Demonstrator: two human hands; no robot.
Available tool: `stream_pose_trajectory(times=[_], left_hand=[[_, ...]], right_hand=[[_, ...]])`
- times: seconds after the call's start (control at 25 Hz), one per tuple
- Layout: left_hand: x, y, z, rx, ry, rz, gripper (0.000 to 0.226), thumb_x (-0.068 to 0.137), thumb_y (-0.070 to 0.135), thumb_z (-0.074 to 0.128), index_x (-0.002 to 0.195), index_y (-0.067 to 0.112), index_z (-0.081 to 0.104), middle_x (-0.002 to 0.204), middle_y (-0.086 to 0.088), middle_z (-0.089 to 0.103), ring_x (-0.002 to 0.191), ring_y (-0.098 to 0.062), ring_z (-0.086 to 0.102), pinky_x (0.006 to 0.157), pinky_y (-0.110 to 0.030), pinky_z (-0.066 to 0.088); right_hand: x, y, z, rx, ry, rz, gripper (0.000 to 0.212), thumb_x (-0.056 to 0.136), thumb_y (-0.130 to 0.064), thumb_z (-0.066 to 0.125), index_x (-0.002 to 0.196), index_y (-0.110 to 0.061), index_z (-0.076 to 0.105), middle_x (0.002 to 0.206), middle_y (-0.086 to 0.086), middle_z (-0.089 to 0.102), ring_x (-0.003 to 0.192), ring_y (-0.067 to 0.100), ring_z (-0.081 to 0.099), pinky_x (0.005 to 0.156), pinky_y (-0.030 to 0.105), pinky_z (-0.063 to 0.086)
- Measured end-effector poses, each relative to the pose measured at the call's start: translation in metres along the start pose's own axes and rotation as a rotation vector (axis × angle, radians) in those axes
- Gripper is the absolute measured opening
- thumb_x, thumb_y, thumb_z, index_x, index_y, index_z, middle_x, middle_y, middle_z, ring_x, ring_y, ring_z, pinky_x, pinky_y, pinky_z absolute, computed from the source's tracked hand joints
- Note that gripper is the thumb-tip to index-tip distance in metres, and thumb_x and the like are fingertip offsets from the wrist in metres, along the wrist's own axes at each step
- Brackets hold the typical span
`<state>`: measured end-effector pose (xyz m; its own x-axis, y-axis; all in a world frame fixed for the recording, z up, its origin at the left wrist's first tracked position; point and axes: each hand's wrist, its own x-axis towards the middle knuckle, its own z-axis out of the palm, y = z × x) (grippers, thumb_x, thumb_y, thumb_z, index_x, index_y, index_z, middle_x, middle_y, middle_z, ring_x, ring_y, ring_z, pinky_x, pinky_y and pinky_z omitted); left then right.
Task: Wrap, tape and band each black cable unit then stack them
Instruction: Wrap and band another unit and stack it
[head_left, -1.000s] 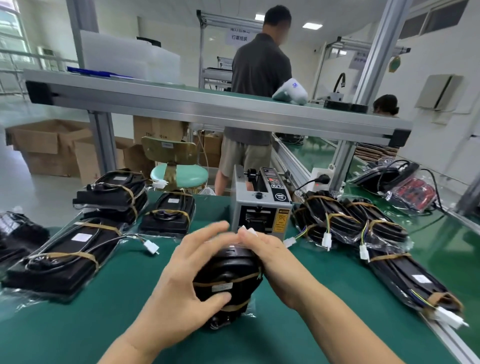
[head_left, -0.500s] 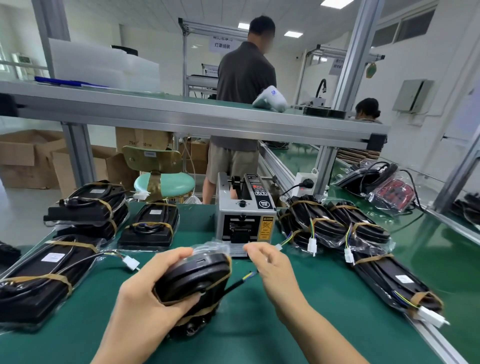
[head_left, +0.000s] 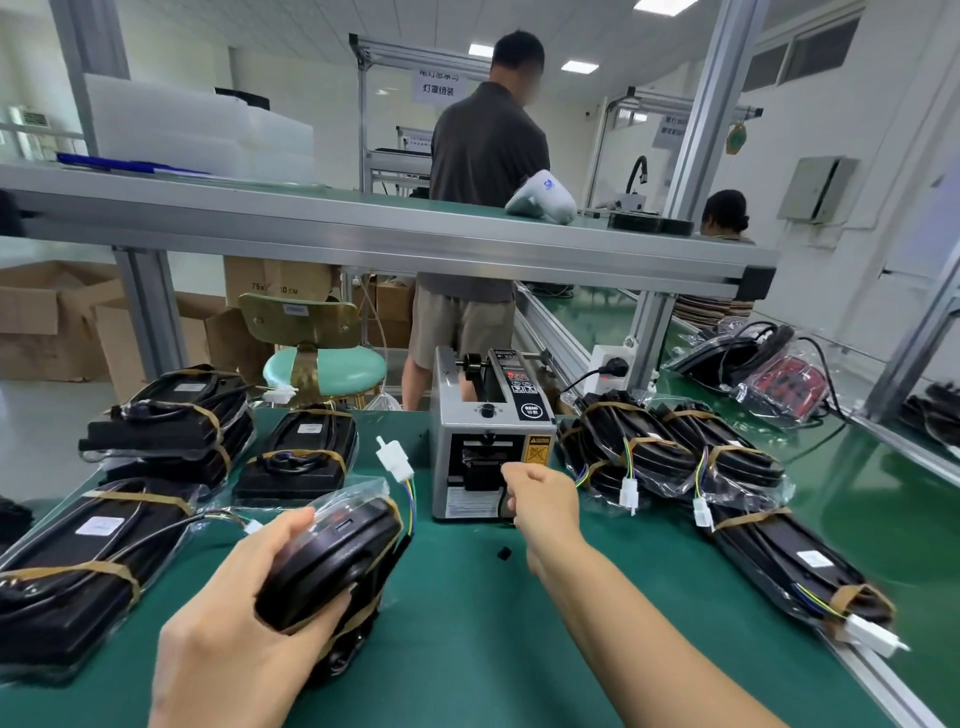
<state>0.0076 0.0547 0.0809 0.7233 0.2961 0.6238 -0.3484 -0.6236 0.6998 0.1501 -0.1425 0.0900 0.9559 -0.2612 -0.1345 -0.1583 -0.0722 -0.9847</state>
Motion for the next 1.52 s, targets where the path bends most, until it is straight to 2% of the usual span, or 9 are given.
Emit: stream_pose_trajectory(times=[0.12, 0.36, 0.48, 0.64, 0.8, 1.0, 1.16, 1.32, 1.52], left_hand=[[-0.002, 0.002, 0.002, 0.027, 0.003, 0.012, 0.068, 0.048, 0.014, 0.092, 0.109, 0.028, 0.066, 0.092, 0.021, 0.068, 0.091, 0.011, 0.059, 0.091, 0.002, 0.034], [-0.006, 0.004, 0.002, 0.051, 0.004, 0.033, 0.068, 0.046, 0.001, 0.091, 0.108, 0.02, 0.069, 0.091, 0.013, 0.07, 0.089, 0.006, 0.06, 0.09, 0.001, 0.035], [-0.006, 0.012, 0.003, 0.015, 0.047, 0.073, 0.053, 0.053, 0.019, 0.081, 0.105, 0.02, 0.068, 0.089, 0.015, 0.067, 0.087, 0.007, 0.058, 0.087, 0.004, 0.033], [-0.009, 0.009, 0.001, -0.008, 0.015, 0.036, 0.058, 0.05, 0.021, 0.086, 0.105, 0.022, 0.068, 0.093, 0.022, 0.066, 0.09, 0.017, 0.055, 0.086, 0.005, 0.032], [-0.007, 0.009, 0.0, -0.054, -0.002, -0.086, 0.071, 0.042, 0.036, 0.085, 0.108, 0.041, 0.058, 0.107, 0.034, 0.057, 0.093, 0.022, 0.052, 0.081, 0.009, 0.029], [-0.011, 0.014, 0.009, -0.103, 0.019, -0.038, 0.074, 0.054, 0.008, 0.091, 0.112, 0.042, 0.06, 0.107, 0.021, 0.061, 0.099, 0.005, 0.059, 0.085, -0.003, 0.04], [-0.022, 0.026, 0.013, -0.085, 0.059, 0.031, 0.071, 0.056, 0.009, 0.088, 0.113, 0.038, 0.058, 0.107, 0.015, 0.061, 0.099, -0.005, 0.061, 0.088, -0.022, 0.047], [-0.027, 0.031, 0.019, -0.053, 0.1, 0.06, 0.073, 0.054, -0.003, 0.089, 0.11, 0.034, 0.06, 0.108, 0.008, 0.062, 0.098, -0.02, 0.062, 0.085, -0.044, 0.051], [-0.03, 0.031, 0.023, -0.031, 0.082, 0.062, 0.057, 0.058, 0.0, 0.087, 0.109, 0.014, 0.068, 0.11, -0.001, 0.063, 0.103, -0.025, 0.062, 0.085, -0.051, 0.05]], right_hand=[[0.016, -0.006, 0.013, -0.058, 0.078, 0.006, 0.025, 0.091, -0.02, 0.061, 0.066, -0.022, 0.063, 0.061, -0.001, 0.056, 0.059, 0.02, 0.045, 0.059, 0.03, 0.041], [0.037, -0.007, 0.029, -0.105, 0.24, 0.047, 0.019, 0.082, -0.019, 0.07, 0.065, -0.017, 0.062, 0.076, 0.006, 0.066, 0.079, 0.028, 0.061, 0.074, 0.031, 0.05], [0.042, -0.008, 0.033, 0.055, 0.173, 0.135, 0.008, 0.08, -0.012, 0.07, 0.078, -0.011, 0.063, 0.071, 0.004, 0.059, 0.062, 0.02, 0.055, 0.057, 0.023, 0.047], [0.037, -0.01, 0.042, 0.252, 0.285, 0.251, 0.022, 0.08, -0.009, 0.069, 0.068, -0.01, 0.051, 0.073, 0.008, 0.055, 0.061, 0.023, 0.047, 0.054, 0.029, 0.041], [-0.016, -0.016, 0.016, 0.334, -0.047, 0.16, 0.015, 0.086, -0.019, 0.067, 0.073, -0.015, 0.061, 0.064, -0.002, 0.05, 0.058, 0.011, 0.042, 0.053, 0.02, 0.031], [-0.117, -0.018, -0.005, 0.268, -0.583, -0.151, 0.022, 0.065, -0.039, 0.074, 0.074, -0.019, 0.075, 0.11, -0.023, 0.065, 0.101, -0.013, 0.058, 0.078, 0.006, 0.04], [-0.132, -0.012, -0.005, 0.254, -0.535, -0.187, 0.014, 0.078, -0.024, 0.074, 0.075, -0.01, 0.075, 0.125, -0.023, 0.056, 0.115, -0.015, 0.049, 0.098, 0.019, 0.032], [-0.136, -0.011, -0.009, 0.254, -0.506, -0.178, 0.013, 0.08, -0.019, 0.068, 0.074, -0.011, 0.075, 0.128, -0.022, 0.055, 0.113, -0.018, 0.048, 0.094, 0.016, 0.032], [-0.137, -0.008, -0.013, 0.252, -0.507, -0.157, 0.011, 0.081, -0.014, 0.068, 0.075, -0.008, 0.075, 0.128, -0.018, 0.055, 0.114, -0.015, 0.05, 0.092, 0.018, 0.033]])
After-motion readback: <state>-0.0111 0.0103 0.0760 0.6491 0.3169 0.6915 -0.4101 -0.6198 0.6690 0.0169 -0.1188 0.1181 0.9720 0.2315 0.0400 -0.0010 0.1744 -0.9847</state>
